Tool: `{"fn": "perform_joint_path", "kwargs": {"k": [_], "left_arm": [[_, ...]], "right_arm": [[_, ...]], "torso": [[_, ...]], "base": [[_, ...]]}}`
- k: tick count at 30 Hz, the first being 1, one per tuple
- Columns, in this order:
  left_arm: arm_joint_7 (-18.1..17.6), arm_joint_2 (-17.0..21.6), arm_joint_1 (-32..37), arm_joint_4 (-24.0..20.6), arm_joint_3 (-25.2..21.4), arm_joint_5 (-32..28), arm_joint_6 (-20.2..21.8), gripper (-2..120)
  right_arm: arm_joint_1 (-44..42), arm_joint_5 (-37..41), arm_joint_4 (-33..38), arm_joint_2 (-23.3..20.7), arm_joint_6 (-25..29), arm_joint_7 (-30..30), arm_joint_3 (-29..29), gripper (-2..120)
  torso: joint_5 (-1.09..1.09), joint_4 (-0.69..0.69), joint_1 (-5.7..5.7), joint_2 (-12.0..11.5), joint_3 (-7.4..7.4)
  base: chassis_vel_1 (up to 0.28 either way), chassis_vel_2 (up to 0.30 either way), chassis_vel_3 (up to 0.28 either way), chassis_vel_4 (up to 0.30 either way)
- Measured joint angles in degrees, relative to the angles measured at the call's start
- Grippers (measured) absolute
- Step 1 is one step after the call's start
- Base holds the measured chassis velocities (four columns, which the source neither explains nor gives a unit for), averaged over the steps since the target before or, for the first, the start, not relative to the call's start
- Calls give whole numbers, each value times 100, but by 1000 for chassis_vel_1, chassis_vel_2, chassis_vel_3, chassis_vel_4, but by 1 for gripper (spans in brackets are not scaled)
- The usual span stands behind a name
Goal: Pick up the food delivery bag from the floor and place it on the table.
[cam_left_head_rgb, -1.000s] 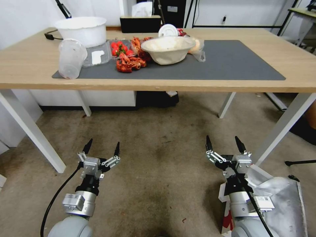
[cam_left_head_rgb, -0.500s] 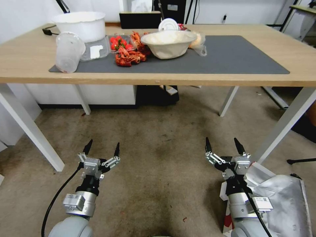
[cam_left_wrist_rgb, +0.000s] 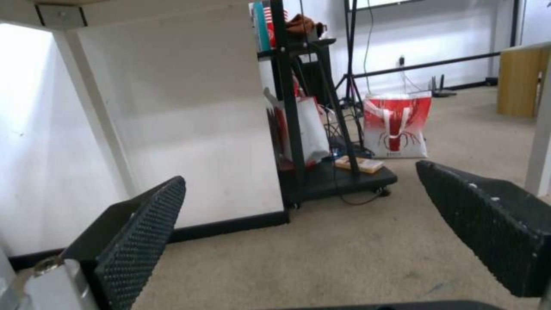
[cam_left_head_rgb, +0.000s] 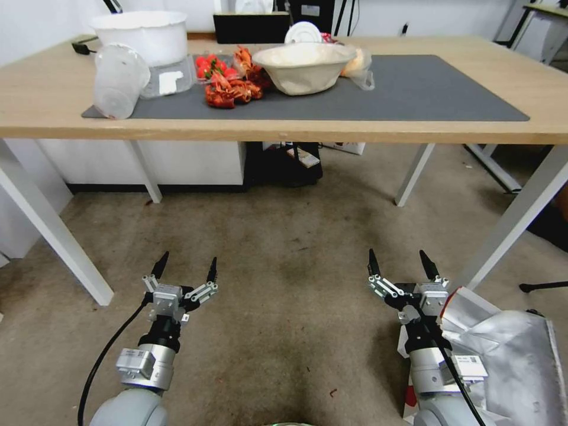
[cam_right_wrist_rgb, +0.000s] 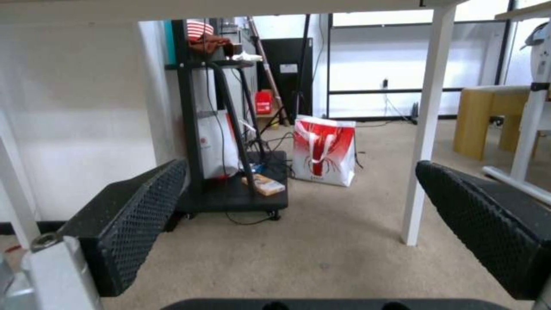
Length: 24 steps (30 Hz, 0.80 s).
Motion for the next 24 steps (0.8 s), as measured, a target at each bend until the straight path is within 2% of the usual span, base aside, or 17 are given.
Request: {"fn": "perform_joint_path", "kwargs": {"k": [4,17,24], "left_arm": [[-7,0,-2,-2,-23,-12,0,100],[-20,-18,11,-45,-36,-50,-36,100],[-22,39,-56,84,-79,-229,-434,100]], "right_arm": [[-13,-3,0,1,15,-3,2,100],[-36,7,75,-4,50,-33,11,100],[4,176,200,-152,-62,1,196,100]], "torso": [[0,0,-4,-104,-102],[0,0,-26,-194,-110],[0,-1,-25,-174,-110]], "base": [[0,0,0,0],[0,0,0,0],[0,0,0,0]]}}
